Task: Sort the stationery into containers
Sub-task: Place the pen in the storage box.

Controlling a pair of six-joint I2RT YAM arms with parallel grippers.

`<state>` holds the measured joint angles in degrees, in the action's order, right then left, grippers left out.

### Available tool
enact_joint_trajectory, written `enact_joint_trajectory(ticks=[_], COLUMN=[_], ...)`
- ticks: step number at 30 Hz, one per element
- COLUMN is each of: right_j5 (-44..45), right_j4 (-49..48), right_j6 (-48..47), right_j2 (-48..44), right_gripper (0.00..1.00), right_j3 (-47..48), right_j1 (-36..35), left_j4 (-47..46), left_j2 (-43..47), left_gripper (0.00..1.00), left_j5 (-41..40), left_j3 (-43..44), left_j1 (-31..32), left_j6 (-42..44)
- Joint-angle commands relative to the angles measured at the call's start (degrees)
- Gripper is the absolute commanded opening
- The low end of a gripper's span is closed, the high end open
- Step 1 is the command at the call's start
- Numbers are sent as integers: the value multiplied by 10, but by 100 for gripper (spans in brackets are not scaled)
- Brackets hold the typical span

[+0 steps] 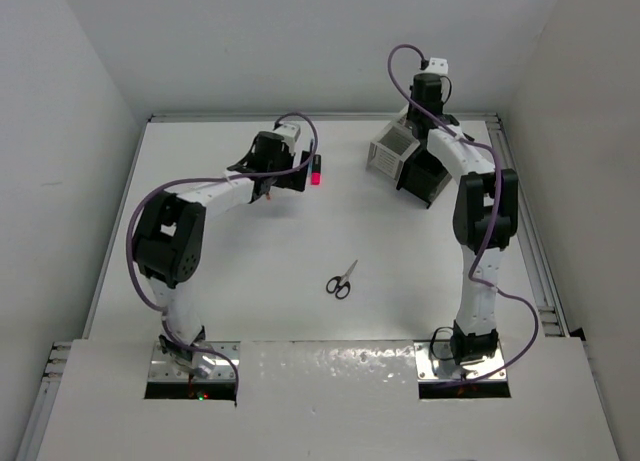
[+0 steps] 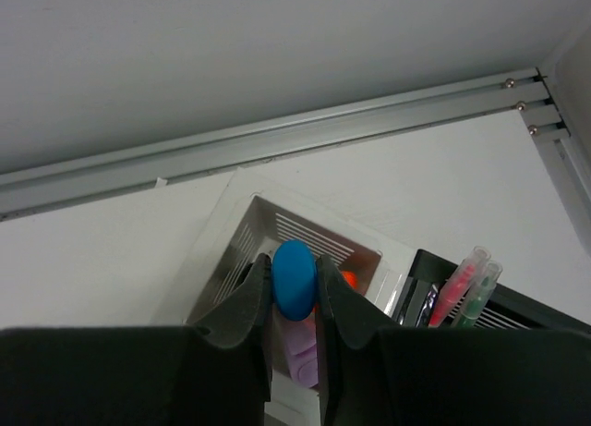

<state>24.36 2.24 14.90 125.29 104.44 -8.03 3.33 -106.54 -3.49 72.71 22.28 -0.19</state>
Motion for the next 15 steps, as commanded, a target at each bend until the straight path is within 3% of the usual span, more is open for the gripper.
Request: enact_joint_trajectory(ticks=[1, 5, 9, 15], right_j5=[-12, -48, -65, -84], right_j4=[-9, -9, 1, 1], right_j6=[25, 19, 6, -10], right_j2=[-23, -15, -20, -51], right_gripper=[0, 4, 48, 64], right_j3=[-13, -14, -10, -32], right_j1=[-2, -1, 0, 1], left_j4=[-21, -24, -22, -103], left_j2=[-9, -30, -43, -53], left_gripper=[95, 90, 89, 89], left_j5=[20, 31, 31, 61], left_j3=[24, 42, 63, 101], left_j1=[-6, -4, 4, 14], left_j6=[-14, -23, -26, -1])
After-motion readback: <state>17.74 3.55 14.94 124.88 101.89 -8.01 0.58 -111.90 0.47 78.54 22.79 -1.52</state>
